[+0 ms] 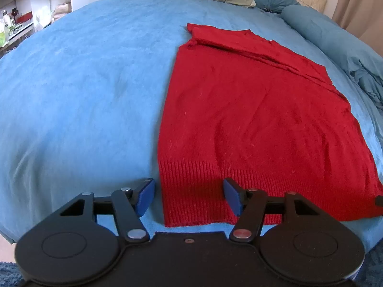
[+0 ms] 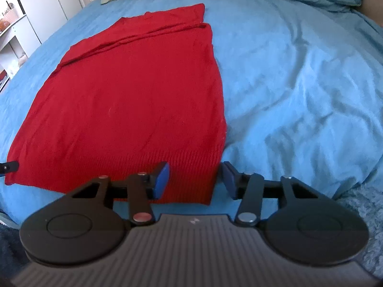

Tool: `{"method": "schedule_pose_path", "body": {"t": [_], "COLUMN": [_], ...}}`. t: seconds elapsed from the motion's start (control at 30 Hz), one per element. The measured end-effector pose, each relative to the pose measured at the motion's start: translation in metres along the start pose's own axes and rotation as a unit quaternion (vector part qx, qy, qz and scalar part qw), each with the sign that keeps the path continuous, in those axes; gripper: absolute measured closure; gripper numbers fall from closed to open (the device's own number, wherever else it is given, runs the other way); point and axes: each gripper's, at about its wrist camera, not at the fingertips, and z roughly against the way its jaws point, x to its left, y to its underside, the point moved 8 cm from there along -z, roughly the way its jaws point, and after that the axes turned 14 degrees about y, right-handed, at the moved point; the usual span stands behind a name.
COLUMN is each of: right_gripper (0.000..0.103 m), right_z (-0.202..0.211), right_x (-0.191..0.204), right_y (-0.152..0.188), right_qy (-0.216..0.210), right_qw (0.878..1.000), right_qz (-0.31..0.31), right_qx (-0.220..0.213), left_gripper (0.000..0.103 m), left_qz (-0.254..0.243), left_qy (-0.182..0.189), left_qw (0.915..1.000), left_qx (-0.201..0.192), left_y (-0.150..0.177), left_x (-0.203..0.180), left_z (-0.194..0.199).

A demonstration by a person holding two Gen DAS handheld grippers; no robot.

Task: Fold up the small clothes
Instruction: 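Close both tools on the hem and lift it toward the collar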

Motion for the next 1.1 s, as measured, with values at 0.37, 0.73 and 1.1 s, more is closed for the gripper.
{"method": "schedule_pose_path", "body": {"t": [0.37,0.73,1.1], "right_gripper": [0.073,0.081,0.083], "right_z": [0.001,0.026,0.052], "right_x": [0.006,-0.003,0.007], "right_y": [0.002,-0.025,-0.206], "right_qy": [-0.016,-0.052,-0.109], "right_qw": [1.0,0.998,0.982], "right_qz": [0.005,-0.032,-0.065], "right_qx": [0.003,-0.03,-0.142], "left_gripper": [0.084,0.096,0.098], "left_qz": [0.025,0.013,-0.004], "left_qy": [0.025,0.045,0.088], "left_qw": [0.9993,0.9983,0.9818], "left_qx": [0.008,-0.033,-0.168], "left_y": [0.005,-0.03,-0.223], "left_x": [0.001,-0.018,-0.057], "left_z": [0.001,0.038,0.035]}}
